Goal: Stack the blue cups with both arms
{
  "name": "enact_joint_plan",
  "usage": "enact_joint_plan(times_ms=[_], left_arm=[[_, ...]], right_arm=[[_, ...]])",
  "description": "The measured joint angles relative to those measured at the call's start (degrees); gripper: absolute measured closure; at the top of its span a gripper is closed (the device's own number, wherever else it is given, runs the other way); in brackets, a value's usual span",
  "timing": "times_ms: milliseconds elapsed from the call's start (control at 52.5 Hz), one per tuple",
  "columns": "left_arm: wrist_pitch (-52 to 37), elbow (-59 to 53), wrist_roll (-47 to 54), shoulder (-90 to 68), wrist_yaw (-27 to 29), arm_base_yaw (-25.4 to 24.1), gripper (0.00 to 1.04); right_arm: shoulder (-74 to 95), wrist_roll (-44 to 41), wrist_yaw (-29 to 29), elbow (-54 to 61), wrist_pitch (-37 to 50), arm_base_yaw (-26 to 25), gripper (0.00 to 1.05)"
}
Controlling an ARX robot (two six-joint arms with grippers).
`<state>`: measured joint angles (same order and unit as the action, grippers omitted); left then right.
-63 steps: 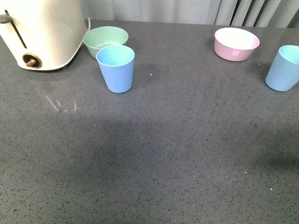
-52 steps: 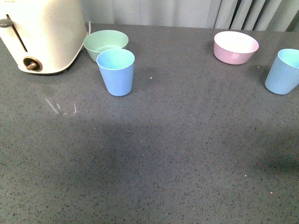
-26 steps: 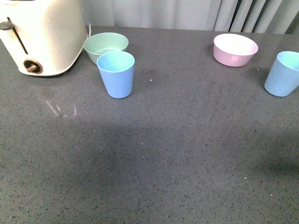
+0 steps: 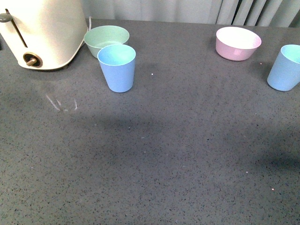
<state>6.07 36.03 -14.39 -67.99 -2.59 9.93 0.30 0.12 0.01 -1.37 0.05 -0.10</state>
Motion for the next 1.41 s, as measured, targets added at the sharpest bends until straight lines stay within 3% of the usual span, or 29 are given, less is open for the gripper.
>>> enact_joint_plan(times_ms=[724, 1410], left_arm=[[-2.1, 27.1, -3.3, -36.3, 4.6, 10.6, 0.09], [6.7, 45.1, -7.8, -53.3, 11.6, 10.1, 0.09]], right_arm=[[0.0, 0.0, 0.0, 0.0, 0.0, 0.0, 0.09], [0.0, 0.0, 0.0, 0.0, 0.0, 0.0, 0.09]])
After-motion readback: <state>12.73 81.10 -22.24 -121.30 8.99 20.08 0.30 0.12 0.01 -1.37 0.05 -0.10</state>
